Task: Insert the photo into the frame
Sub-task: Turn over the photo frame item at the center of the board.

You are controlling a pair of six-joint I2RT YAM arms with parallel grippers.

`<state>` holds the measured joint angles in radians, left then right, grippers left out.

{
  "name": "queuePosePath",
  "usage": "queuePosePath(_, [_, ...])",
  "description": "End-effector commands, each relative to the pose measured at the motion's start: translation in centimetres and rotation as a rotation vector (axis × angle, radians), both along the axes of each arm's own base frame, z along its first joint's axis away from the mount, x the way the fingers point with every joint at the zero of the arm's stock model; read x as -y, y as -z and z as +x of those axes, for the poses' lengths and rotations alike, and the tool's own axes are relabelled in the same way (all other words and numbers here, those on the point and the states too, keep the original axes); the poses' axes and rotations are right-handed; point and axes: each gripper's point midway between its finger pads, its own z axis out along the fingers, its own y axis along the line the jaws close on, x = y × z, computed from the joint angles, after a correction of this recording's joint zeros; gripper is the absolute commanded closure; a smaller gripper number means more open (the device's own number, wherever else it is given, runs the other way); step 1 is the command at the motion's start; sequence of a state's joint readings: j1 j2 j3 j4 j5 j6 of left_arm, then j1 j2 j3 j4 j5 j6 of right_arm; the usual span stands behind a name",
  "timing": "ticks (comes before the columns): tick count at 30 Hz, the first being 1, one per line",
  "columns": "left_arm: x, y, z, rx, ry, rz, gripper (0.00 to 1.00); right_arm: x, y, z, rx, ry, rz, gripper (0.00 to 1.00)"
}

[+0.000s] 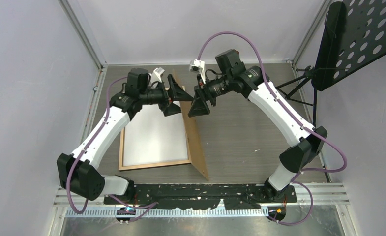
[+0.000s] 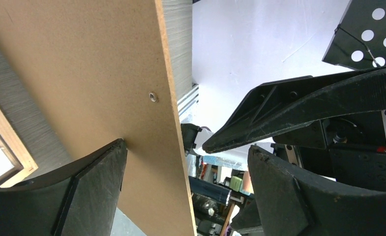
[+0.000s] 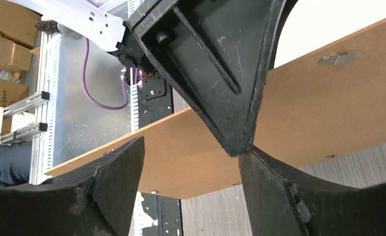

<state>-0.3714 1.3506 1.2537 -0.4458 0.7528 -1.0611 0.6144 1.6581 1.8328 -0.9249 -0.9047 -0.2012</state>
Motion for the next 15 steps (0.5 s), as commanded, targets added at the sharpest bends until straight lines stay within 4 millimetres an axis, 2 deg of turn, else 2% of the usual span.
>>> queuePosePath(1, [-1.0,-0.5,-1.1,0.043,0.016,0.014,0.13,0.3,-1.7,-0.5,0.062,-0.015,0.027,0.24])
queuePosePath(4, [-1.6,0.1,-1.4,0.042,0.015,0.034,0.20,1.0,-1.5,-0.1,0.091,0.016,0.008,0.24])
queuePosePath(8, [-2.5,2.0,-1.8,0.029,0.011,0.079,0.30,2.2,-0.7,0.5,0.109,0.062,-0.018,0.24])
queuePosePath(11, [-2.8,3.2,-1.9,0.024,0.008,0.103,0.44,2.9,-0.6,0.9,0.113,0.089,-0.022,0.24])
queuePosePath(15, [-3.3,3.6,-1.9,0.028,-0.007,0.115,0.56,3.9,-0.5,1.2,0.109,0.120,-0.016,0.24])
